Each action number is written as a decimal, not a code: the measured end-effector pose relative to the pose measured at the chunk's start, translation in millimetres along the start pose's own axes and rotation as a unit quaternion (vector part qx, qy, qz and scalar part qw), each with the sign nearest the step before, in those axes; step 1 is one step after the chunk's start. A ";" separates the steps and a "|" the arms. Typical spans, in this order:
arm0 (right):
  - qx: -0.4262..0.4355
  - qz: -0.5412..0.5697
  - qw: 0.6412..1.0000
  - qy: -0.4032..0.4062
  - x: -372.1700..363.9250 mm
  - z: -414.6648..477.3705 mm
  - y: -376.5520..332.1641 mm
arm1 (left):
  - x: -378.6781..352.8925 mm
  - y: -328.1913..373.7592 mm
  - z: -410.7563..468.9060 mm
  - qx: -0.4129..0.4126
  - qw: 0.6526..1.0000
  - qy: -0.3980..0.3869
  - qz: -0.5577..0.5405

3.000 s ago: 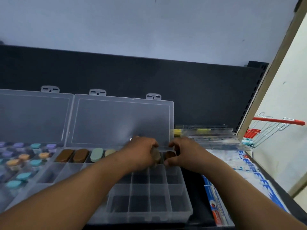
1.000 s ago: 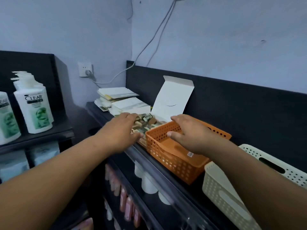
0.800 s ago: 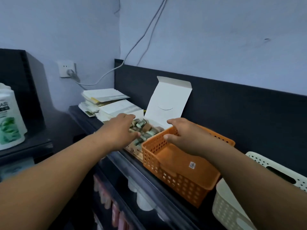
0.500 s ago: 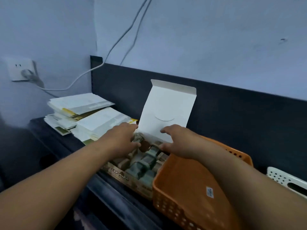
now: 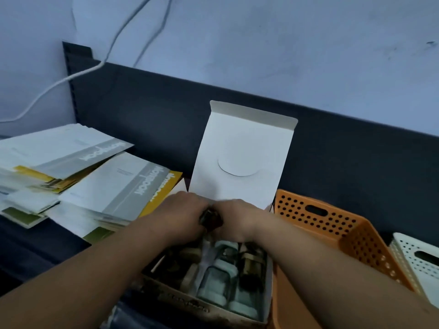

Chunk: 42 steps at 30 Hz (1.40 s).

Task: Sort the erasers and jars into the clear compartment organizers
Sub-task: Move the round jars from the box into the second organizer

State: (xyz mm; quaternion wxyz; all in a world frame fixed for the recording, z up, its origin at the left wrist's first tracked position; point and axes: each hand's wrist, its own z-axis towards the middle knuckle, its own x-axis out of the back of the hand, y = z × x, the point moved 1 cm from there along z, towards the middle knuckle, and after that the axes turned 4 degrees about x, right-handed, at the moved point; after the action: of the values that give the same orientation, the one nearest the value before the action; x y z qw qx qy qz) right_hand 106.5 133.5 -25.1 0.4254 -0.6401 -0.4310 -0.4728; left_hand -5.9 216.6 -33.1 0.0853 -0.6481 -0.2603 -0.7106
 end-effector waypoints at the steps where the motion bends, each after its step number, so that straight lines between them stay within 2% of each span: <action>1: -0.004 0.001 1.000 0.006 -2.7 2.9 -1.4 | -0.2 -2.2 1.4 -0.004 1.000 -0.002 -0.007; 5: -0.017 0.043 0.998 0.031 -3.7 6.5 -3.2 | -2.6 -10.3 3.5 -0.001 0.999 0.007 -0.050; 9: -0.032 0.165 0.982 0.089 14.3 -5.4 3.5 | 7.4 -11.8 6.9 0.014 0.976 0.052 -0.209; 15: -0.040 0.400 0.900 0.168 40.6 -48.4 19.3 | 38.5 23.4 1.6 0.034 0.914 0.074 -0.398; 17: -0.038 0.455 0.872 0.177 45.3 -72.3 25.2 | 45.4 42.1 -2.8 0.040 0.911 0.062 -0.405; 20: -0.039 0.483 0.849 0.210 48.8 -113.6 35.3 | 48.7 76.6 -10.2 0.023 0.912 0.043 -0.407; 25: -0.084 0.442 0.852 0.269 42.0 -197.6 64.9 | 39.2 158.5 -22.5 -0.022 0.912 0.047 -0.407; 30: -0.133 0.504 0.787 0.330 21.2 -301.4 102.0 | 10.4 262.4 -51.8 -0.039 0.906 0.016 -0.420; 35: -0.182 0.488 0.773 0.361 -6.9 -404.6 139.6 | -22.4 361.5 -87.0 -0.064 0.874 -0.051 -0.478; 37: -0.206 0.489 0.754 0.386 -25.0 -479.1 159.4 | -44.4 429.6 -110.0 -0.093 0.866 -0.090 -0.482; 42: -0.244 0.521 0.720 0.388 -53.4 -579.5 183.3 | -78.6 525.5 -143.7 -0.156 0.850 -0.192 -0.466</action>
State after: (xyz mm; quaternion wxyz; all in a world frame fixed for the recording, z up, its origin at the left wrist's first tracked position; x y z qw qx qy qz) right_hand 133.4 -475.1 8.6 0.5639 -0.6058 0.3033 -0.4722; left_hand 120.5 -316.1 23.8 -0.4096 -0.5789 -0.4285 -0.5598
